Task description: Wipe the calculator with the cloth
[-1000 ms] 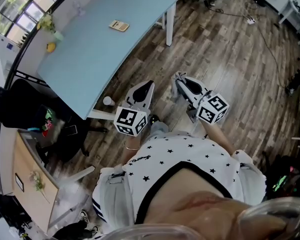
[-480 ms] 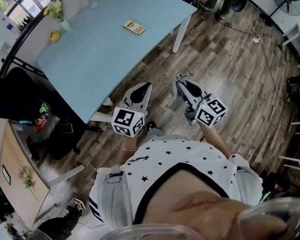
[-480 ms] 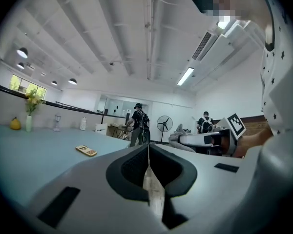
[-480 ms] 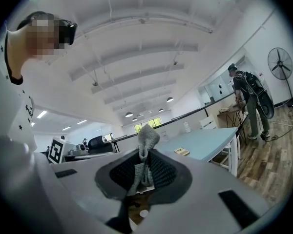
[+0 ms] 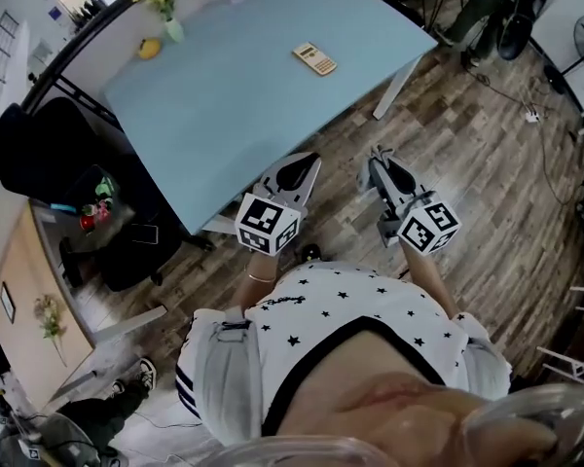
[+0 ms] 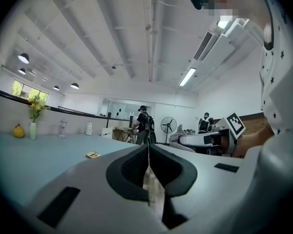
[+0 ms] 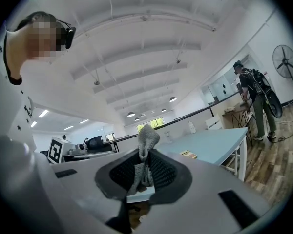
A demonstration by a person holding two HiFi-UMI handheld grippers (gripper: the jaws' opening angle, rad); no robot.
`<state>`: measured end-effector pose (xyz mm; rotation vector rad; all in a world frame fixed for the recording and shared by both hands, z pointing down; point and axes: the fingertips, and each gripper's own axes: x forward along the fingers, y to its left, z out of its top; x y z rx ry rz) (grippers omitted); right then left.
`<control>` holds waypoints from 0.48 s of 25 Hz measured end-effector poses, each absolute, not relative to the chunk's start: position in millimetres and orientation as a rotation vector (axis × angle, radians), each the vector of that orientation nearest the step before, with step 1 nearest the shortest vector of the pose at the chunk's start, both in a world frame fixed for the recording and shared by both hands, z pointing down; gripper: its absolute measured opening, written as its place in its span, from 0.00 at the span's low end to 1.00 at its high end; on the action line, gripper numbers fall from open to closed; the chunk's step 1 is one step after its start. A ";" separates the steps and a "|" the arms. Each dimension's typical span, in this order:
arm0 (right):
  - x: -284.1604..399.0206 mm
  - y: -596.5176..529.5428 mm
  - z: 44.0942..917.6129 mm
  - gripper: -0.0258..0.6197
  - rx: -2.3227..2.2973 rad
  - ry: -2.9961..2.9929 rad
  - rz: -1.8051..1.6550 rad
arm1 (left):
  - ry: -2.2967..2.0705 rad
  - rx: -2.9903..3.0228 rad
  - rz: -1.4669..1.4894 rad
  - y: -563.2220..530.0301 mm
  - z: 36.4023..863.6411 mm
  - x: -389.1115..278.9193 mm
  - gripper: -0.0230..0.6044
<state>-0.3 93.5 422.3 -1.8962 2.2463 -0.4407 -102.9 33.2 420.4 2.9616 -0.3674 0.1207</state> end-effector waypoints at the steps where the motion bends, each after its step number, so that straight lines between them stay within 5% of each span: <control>1: -1.7 89.0 422.9 0.12 -1.892 2.251 -0.443 | -0.375 2.961 0.115 28.8 420.2 -104.2 0.09; 12: -4.4 53.5 425.5 0.12 -1.831 2.339 -0.452 | -0.474 2.923 0.103 4.2 426.5 -114.8 0.09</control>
